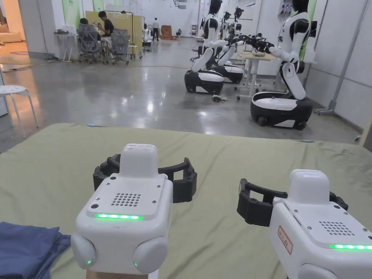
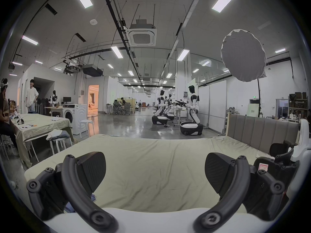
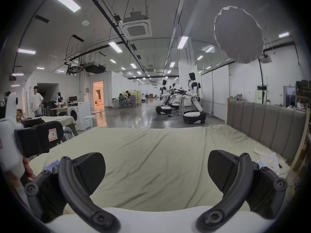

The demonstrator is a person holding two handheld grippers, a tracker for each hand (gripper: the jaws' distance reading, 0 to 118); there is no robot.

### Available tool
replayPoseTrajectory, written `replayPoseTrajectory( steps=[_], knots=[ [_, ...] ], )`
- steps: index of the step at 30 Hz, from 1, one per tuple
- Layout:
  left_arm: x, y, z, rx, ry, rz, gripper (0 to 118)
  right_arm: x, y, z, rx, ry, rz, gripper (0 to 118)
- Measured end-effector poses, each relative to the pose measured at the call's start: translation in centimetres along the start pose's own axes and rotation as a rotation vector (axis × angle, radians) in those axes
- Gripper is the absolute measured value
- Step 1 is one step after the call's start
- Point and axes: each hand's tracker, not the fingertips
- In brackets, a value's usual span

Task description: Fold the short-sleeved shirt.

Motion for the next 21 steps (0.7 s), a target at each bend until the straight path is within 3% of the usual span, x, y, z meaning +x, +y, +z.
replayPoseTrajectory(
  steps=[3,5,10,21],
  knots=[
    [-0.2,0.0,0.0,-0.006,0.002,0.007,115,0.4,0.0,-0.3,-0.009,-0.009,-0.023,118],
    [-0.3,0.0,0.0,-0.003,0.006,0.01,115,0.8,0.0,-0.2,-0.041,0.042,-0.058,118],
    [-0.4,0.0,0.0,-0.002,0.008,0.011,115,0.0,-0.5,0.6,-0.01,0.032,0.01,118],
    [0.0,-0.5,-0.2,0.004,0.001,-0.003,115,0.2,-0.8,-0.3,-0.02,0.015,0.031,118]
  ],
)
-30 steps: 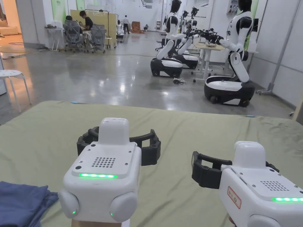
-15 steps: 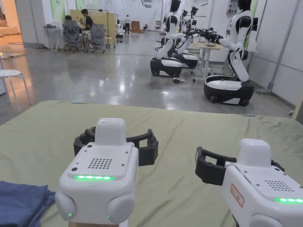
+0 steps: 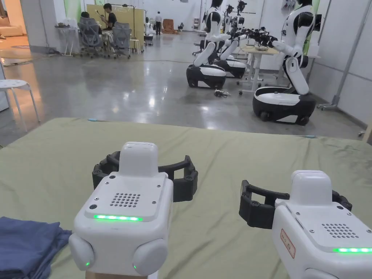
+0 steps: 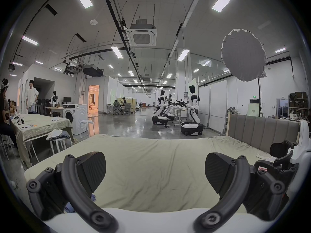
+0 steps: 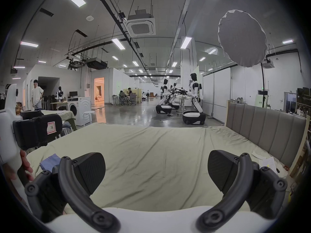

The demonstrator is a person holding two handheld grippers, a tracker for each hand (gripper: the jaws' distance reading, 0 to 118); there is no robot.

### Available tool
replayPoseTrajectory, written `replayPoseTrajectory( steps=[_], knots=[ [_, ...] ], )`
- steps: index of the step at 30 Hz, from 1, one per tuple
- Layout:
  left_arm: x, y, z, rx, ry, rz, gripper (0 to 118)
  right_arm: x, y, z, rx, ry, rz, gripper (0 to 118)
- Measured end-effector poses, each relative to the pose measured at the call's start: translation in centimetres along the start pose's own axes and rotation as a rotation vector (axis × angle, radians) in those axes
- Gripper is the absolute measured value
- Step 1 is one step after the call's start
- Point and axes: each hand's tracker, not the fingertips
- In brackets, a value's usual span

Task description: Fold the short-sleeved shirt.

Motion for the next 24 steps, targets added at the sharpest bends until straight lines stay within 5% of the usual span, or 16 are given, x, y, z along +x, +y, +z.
replayPoseTrajectory(
  steps=[24],
  knots=[
    [0.6,-2.5,-6.3,-0.049,-0.016,-0.015,115,1.0,-1.0,-6.6,-0.01,-0.051,0.049,118]
  ],
)
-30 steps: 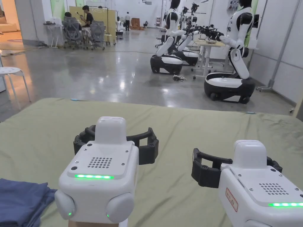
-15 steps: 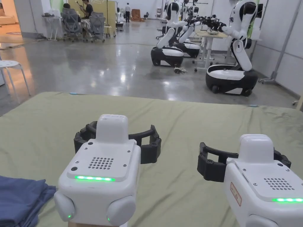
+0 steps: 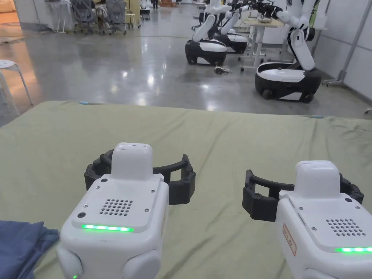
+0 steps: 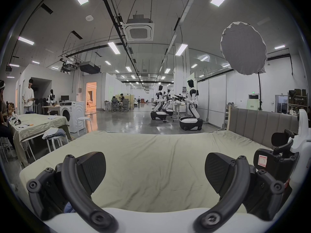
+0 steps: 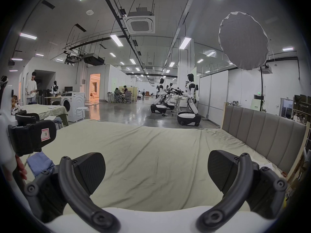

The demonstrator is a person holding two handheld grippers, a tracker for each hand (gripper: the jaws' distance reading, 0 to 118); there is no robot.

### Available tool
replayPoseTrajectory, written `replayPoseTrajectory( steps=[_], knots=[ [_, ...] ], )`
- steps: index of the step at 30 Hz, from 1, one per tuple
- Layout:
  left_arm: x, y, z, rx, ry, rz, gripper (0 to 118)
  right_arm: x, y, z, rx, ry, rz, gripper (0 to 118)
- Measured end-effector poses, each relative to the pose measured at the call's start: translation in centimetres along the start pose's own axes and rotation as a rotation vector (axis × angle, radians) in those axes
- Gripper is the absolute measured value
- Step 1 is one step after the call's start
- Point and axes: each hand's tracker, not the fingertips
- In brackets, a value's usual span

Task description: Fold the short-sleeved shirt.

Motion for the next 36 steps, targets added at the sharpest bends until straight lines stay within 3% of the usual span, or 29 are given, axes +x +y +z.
replayPoseTrajectory(
  steps=[21,36],
  knots=[
    [-0.5,-2.9,-7.7,-0.054,0.027,0.038,115,0.0,-1.9,-8.0,-0.069,0.018,-0.002,118],
    [-0.1,-3.1,-7.8,-0.049,0.029,0.023,115,0.7,-2.9,-8.8,-0.097,0.031,-0.038,118]
  ],
)
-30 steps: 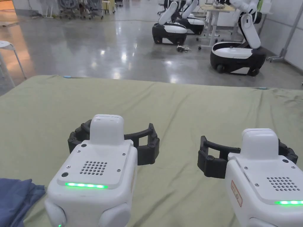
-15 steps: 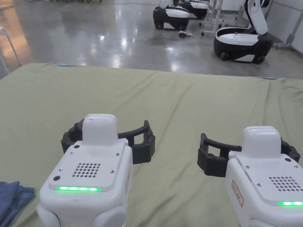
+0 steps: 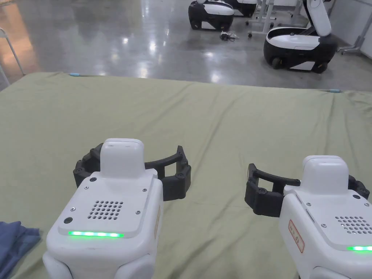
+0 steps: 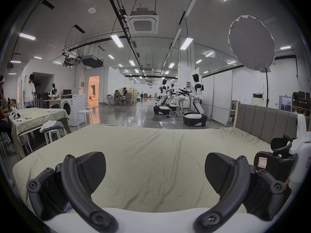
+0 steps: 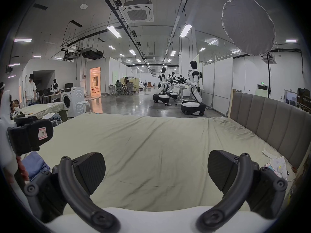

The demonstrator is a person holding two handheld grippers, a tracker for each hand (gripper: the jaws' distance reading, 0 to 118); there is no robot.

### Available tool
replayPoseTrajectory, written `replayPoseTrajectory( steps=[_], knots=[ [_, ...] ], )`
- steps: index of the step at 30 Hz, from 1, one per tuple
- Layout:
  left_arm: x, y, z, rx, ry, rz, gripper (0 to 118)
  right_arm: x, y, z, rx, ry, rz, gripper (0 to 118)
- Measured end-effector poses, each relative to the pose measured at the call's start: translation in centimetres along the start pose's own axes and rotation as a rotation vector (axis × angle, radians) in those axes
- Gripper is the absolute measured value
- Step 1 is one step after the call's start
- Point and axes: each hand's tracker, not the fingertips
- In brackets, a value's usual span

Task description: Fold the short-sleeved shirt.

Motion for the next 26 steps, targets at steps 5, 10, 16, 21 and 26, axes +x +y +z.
replayPoseTrajectory(
  steps=[5,10,16,21,26],
  knots=[
    [0.4,0.3,0.7,0.009,-0.003,-0.015,115,0.3,0.3,0.9,0.004,0.019,-0.016,118],
    [0.5,0.8,1.3,0.018,-0.011,-0.017,115,0.5,1.0,1.6,-0.003,0.025,-0.022,118],
    [0.5,1.3,2.0,0.033,-0.011,-0.018,115,0.7,1.4,2.3,0.001,0.038,-0.032,118],
    [0.4,1.4,2.3,0.036,-0.011,-0.017,115,0.3,1.5,2.9,0.044,-0.005,-0.012,118],
    [0.2,1.5,2.6,0.038,-0.008,-0.017,115,-0.1,1.8,3.0,0.057,-0.02,-0.002,118]
  ],
)
